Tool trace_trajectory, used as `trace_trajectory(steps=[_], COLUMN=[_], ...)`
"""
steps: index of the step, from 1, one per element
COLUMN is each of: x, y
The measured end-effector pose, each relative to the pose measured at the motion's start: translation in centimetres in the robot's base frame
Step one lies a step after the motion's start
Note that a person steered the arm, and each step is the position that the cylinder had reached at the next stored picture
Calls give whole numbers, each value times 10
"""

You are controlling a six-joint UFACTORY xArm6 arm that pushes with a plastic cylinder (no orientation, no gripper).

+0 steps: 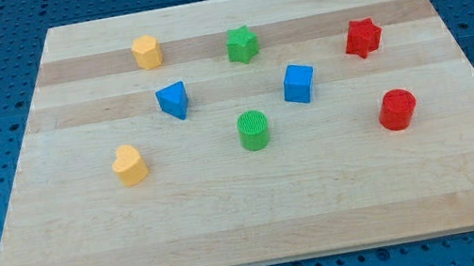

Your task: Move your arm towards the top left

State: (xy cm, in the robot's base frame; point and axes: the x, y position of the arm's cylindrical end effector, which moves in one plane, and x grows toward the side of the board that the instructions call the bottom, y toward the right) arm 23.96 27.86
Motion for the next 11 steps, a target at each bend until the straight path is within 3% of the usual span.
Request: trace_trajectory(steps=[1,4,5,7,10,11], x=[0,3,2,-23,-23,-24], y=[0,-130,-138,-274,-315,-382])
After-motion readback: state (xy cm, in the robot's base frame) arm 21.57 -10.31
